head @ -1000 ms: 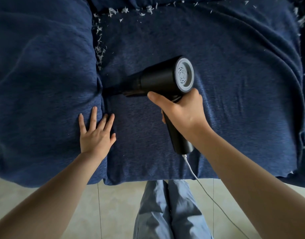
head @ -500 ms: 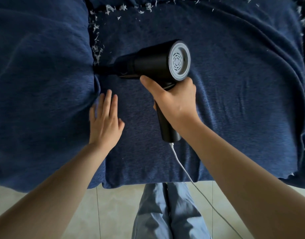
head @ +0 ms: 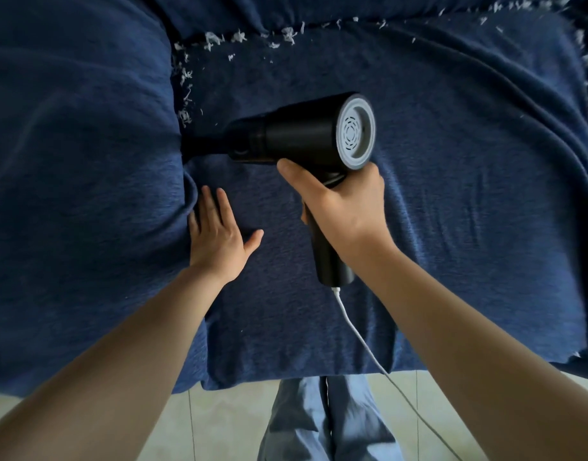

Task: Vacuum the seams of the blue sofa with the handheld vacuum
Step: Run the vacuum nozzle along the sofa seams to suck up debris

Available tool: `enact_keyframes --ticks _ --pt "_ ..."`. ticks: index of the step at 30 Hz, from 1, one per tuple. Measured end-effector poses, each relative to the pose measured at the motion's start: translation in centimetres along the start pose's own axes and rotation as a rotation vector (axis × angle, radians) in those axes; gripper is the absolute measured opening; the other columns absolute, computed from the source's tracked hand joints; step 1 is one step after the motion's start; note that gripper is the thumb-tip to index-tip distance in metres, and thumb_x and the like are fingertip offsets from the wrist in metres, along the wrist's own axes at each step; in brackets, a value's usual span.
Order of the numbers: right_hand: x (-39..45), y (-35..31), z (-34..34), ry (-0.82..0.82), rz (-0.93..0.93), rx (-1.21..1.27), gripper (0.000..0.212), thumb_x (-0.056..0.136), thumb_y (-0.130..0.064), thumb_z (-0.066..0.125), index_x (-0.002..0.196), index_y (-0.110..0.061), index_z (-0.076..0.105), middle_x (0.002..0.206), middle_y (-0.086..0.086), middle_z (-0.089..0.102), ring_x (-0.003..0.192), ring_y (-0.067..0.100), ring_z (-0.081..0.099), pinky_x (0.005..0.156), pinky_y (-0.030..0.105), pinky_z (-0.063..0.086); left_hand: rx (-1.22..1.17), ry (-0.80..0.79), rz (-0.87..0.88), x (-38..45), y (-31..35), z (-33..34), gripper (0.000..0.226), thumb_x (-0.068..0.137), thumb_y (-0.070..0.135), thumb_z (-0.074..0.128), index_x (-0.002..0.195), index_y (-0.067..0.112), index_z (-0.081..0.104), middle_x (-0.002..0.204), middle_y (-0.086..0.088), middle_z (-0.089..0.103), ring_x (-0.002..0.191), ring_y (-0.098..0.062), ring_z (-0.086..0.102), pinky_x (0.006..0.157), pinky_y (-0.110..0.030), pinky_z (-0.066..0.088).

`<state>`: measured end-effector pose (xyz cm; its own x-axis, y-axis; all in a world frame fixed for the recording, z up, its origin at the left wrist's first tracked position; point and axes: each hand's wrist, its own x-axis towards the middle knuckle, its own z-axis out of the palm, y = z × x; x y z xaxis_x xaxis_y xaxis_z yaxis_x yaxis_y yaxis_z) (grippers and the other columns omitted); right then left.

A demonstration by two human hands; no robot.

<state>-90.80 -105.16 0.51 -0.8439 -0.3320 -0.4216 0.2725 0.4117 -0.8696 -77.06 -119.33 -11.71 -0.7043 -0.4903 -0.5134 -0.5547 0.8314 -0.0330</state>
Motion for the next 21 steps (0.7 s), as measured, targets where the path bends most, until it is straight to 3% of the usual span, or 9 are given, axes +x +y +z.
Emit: enact_keyframes --ticks 5,14,21 --pt "1.0 -0.4 1.5 0.052 0.003 0.028 0.033 0.082 -0.04 0.081 0.06 -0.027 0.06 0.048 -0.014 0.062 0.056 0.009 0.066 0.072 0.038 0.061 -0.08 0.021 0.022 0.4 0.1 0.8 0.103 0.088 0.059 0.042 0.148 -0.011 -0.005 0.155 -0.035 -0.007 0.147 -0.042 0.0 0.12 -0.043 0.011" --pt "0.1 0.2 1.3 -0.018 0.041 -0.001 0.035 0.082 -0.037 0.082 0.057 -0.028 0.059 0.047 -0.016 0.061 0.054 0.005 0.063 0.067 0.03 0.057 -0.128 0.049 0.017 0.6 0.1 1.6 0.104 0.087 0.056 0.05 0.149 -0.009 -0.004 0.155 -0.034 -0.008 0.146 -0.042 -0.002 0.12 -0.043 0.005" --pt "2.5 -1.2 3.4 0.097 0.019 0.056 0.032 0.08 -0.044 0.08 0.06 -0.029 0.06 0.048 -0.015 0.062 0.064 0.016 0.071 0.08 0.044 0.06 -0.139 0.083 0.01 0.6 -0.1 1.8 0.104 0.084 0.06 0.041 0.149 -0.009 -0.001 0.155 -0.035 -0.003 0.146 -0.043 0.004 0.119 -0.045 0.01"
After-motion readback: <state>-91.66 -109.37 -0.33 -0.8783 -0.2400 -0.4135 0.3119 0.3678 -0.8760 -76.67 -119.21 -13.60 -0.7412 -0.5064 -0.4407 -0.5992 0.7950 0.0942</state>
